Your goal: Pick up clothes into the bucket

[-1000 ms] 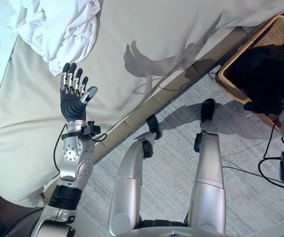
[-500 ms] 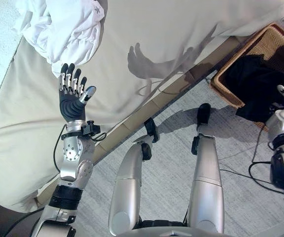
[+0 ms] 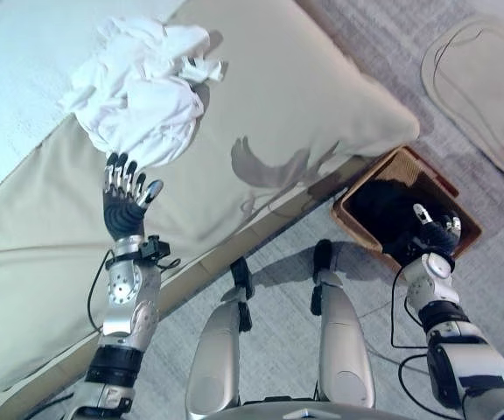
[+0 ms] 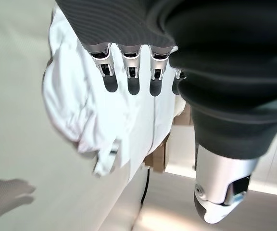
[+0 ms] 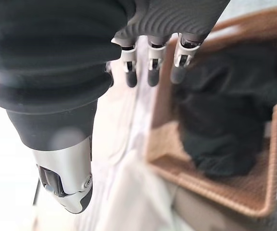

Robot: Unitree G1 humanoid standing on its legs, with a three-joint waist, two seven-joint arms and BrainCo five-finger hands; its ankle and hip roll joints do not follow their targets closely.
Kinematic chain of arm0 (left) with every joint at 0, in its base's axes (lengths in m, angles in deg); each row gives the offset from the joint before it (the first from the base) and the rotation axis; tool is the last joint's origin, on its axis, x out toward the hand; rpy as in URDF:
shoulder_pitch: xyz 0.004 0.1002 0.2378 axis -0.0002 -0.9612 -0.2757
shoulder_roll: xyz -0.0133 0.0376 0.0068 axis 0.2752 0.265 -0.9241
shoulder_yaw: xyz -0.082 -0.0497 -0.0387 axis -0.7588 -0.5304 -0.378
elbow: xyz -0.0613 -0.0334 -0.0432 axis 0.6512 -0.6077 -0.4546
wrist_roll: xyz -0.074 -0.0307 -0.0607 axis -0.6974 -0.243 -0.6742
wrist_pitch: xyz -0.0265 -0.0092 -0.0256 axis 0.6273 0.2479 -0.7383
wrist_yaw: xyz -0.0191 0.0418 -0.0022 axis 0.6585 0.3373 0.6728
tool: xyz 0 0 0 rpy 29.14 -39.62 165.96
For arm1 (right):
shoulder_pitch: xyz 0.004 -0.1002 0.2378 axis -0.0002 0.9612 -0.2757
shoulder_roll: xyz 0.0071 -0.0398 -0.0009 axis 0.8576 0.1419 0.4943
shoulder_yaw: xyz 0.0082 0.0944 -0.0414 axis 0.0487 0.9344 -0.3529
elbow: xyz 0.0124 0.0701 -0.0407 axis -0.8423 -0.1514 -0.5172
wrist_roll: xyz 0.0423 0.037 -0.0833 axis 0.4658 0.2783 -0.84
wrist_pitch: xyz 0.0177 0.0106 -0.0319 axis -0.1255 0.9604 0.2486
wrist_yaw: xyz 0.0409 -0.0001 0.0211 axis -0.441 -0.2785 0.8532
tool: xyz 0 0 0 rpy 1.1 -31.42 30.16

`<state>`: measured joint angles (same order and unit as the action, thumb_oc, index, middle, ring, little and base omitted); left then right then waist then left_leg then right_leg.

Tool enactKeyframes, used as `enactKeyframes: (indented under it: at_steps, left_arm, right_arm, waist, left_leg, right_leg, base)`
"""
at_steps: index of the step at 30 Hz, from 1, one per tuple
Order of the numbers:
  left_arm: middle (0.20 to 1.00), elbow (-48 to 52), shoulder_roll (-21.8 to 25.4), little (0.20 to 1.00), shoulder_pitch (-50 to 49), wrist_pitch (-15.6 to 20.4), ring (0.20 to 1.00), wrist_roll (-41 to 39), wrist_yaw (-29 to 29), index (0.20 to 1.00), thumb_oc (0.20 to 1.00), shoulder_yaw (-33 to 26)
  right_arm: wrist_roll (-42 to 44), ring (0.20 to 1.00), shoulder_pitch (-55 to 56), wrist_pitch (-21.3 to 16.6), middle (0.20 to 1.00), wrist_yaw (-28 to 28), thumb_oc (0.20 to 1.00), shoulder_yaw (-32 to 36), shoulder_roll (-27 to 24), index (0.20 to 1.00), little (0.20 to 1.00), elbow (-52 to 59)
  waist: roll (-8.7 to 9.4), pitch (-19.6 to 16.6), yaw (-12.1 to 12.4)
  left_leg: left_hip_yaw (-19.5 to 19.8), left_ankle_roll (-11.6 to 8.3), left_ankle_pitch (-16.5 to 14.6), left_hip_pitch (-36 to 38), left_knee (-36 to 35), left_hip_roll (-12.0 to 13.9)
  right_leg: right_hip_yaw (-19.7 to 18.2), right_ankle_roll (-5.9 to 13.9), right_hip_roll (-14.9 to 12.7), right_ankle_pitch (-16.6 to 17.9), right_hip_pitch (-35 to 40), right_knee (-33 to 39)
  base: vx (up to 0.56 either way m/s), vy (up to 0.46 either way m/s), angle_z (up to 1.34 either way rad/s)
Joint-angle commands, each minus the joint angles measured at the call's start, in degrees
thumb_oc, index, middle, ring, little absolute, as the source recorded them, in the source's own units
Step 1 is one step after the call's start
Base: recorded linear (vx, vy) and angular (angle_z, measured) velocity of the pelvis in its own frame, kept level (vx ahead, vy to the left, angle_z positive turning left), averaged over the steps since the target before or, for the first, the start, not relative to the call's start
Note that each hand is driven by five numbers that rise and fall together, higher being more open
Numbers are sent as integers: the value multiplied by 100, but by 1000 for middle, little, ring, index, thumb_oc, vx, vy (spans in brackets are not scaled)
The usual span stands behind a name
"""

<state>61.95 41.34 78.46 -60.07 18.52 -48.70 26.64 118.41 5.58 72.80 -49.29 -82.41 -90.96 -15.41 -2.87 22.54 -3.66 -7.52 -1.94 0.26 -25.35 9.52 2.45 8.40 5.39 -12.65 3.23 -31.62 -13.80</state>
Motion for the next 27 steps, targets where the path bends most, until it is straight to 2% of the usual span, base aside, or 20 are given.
enactKeyframes:
  at_steps: [1,4,8,16,17,18,19,20,24,27]
  left_arm:
    - [1000,103,123,1000,-154,168,1000,206,-44,1000,1000,-386]
    - [1000,9,120,1000,-211,166,1000,481,31,1000,1000,-437]
    - [1000,-421,109,1000,-136,122,1000,901,106,1000,1000,-348]
    - [1000,-829,208,1000,-105,11,1000,1884,281,1000,1000,-267]
    - [1000,-874,248,1000,-92,-18,1000,2045,293,1000,1000,-226]
    - [1000,-926,385,1000,-29,-116,1000,2578,401,1000,1000,-153]
    - [1000,-925,383,1000,-31,-118,1000,2591,412,1000,1000,-151]
    - [1000,-984,488,1000,27,-185,1000,2981,449,1000,1000,-76]
    - [1000,-1319,517,1000,261,-209,1000,3215,558,1000,1000,104]
    - [1000,-1368,504,1000,296,-208,1000,3209,591,1000,1000,131]
  right_arm:
    - [-425,1000,154,-216,1000,-28,1000,-76,117,1000,1000,575]
    - [-577,1000,415,-386,1000,81,1000,-126,273,1000,1000,1163]
    - [-596,1000,742,-623,1000,500,1000,-265,436,1000,1000,1756]
    - [-827,1000,1091,-736,1000,965,1000,-792,717,1000,1000,2624]
    - [-756,1000,1152,-717,1000,1092,1000,-899,776,1000,1000,2686]
    - [-782,1000,1255,-650,1000,1312,1000,-1163,811,1000,1000,2734]
    - [-783,1000,1258,-650,1000,1313,1000,-1164,814,1000,1000,2735]
    - [-1052,1000,1304,-543,1000,1418,1000,-1428,782,1000,1000,2753]
    - [-1440,1000,1207,-392,1000,1546,1000,-1950,839,1000,1000,2727]
    - [-1402,1000,1191,-383,1000,1593,1000,-2067,899,1000,1000,2718]
  waist:
    - [180,-194,40]
    - [241,-281,58]
    - [322,-435,84]
    - [473,-630,191]
    - [494,-651,216]
    - [542,-666,271]
    - [544,-663,267]
    - [585,-684,334]
    - [650,-767,449]
    - [670,-801,490]
  left_leg:
    - [348,-244,79,158,-203,141]
    - [382,-258,126,409,-394,184]
    - [454,-269,216,725,-599,219]
    - [508,-265,103,1139,-535,260]
    - [516,-263,85,1167,-513,252]
    - [562,-249,41,1210,-449,233]
    - [566,-249,36,1213,-443,232]
    - [597,-246,12,1249,-414,223]
    - [653,-241,-1,1343,-444,208]
    - [679,-238,-4,1361,-454,208]
  right_leg:
    - [254,455,-388,392,629,461]
    - [341,484,-364,379,889,564]
    - [483,516,-390,370,1248,656]
    - [674,545,-342,369,1880,951]
    - [689,543,-346,356,1933,948]
    - [723,538,-359,310,2025,922]
    - [727,539,-360,306,2033,921]
    - [784,539,-379,284,2138,923]
    - [918,563,-381,297,2293,998]
    - [950,572,-387,304,2322,1013]
  base:
    - [73,-6,11]
    - [62,-1,7]
    - [82,7,10]
    - [59,15,10]
    - [85,11,-2]
    - [63,4,2]
    - [72,9,11]
    - [35,7,18]
    - [54,11,19]
    - [38,11,17]
